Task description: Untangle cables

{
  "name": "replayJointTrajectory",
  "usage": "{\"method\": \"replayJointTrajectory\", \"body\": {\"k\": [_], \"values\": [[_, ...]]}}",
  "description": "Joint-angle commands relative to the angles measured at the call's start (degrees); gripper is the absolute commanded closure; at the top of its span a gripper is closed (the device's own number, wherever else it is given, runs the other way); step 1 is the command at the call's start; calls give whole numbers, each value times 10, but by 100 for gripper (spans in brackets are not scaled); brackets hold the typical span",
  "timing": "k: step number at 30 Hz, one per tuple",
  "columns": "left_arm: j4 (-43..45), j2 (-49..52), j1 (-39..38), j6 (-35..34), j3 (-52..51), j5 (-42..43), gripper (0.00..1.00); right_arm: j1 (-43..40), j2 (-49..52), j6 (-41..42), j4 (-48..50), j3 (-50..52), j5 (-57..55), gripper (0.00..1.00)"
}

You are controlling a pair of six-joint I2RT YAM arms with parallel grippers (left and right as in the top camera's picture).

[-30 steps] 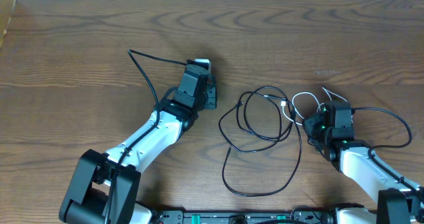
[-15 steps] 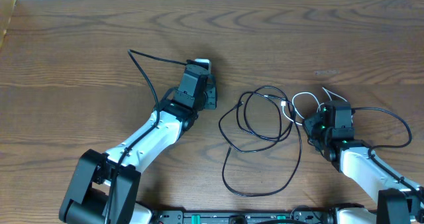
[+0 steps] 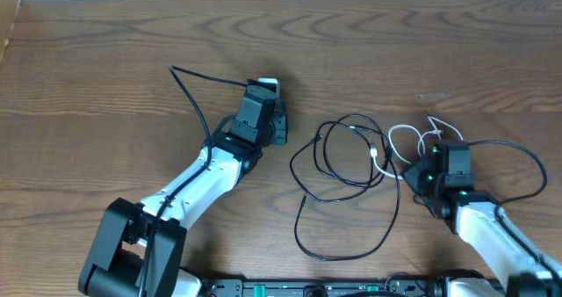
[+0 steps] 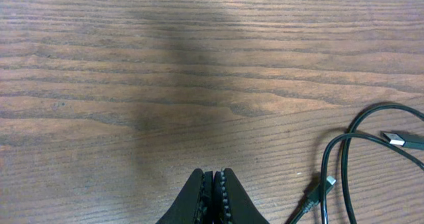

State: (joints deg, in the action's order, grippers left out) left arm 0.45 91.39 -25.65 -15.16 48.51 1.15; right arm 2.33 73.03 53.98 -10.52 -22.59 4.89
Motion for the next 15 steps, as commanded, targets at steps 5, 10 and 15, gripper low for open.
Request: {"method": "replayJointTrajectory", "body": {"k": [5,10,15], "values": [[1,-8,2,3,7,-2,92,-19,-81,-132,-129,-106,3,99],[1,-8,2,3,7,-2,91,-30,-83,-184,-169,-159,-92,99],[1,-8,2,3,7,-2,92,-51,-83,-284,-130,-191,-182,99]]}}
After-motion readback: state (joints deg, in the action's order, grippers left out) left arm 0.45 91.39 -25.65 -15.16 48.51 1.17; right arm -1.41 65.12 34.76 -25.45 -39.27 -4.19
